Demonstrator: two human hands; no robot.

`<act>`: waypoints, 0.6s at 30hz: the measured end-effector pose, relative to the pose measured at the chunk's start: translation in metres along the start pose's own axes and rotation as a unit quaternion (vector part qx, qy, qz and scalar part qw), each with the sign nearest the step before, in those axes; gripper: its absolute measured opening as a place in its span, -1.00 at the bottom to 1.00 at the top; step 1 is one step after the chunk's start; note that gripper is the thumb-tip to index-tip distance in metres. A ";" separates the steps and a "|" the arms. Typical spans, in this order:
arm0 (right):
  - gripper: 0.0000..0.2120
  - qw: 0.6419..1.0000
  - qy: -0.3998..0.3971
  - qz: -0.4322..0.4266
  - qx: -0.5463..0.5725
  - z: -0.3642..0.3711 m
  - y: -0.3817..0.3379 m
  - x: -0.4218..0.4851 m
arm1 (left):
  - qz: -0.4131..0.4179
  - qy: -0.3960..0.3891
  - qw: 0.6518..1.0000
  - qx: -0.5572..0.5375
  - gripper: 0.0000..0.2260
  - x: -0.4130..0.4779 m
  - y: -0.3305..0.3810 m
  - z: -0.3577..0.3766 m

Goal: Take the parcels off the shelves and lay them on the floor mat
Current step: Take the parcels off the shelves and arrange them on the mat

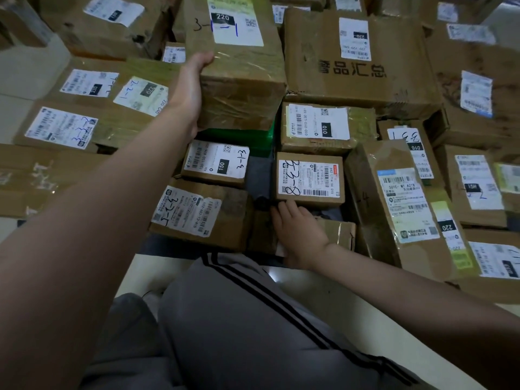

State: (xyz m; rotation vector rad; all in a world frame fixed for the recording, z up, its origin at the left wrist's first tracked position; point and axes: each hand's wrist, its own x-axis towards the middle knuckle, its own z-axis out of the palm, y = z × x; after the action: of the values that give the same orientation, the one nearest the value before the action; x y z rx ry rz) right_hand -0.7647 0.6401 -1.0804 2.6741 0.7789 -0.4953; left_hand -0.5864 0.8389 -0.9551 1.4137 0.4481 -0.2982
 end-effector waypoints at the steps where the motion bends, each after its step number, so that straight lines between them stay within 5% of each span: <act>1: -0.02 1.000 0.007 0.005 0.004 -0.001 0.001 -0.003 | 0.000 -0.003 1.000 0.003 -0.57 0.000 0.000 0.001; 10: -0.20 0.998 0.009 -0.046 0.040 -0.004 0.012 -0.017 | 0.003 -0.021 1.000 0.002 -0.58 0.001 0.003 0.015; 18: -0.10 0.996 0.002 -0.048 0.082 -0.003 0.024 -0.013 | 0.000 -0.018 1.000 -0.003 -0.63 0.003 0.005 0.021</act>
State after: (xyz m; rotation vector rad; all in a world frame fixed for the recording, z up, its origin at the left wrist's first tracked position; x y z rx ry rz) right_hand -0.7612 0.6164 -1.0673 2.7974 0.9068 -0.6015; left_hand -0.5792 0.8189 -0.9503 1.3995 0.4192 -0.3207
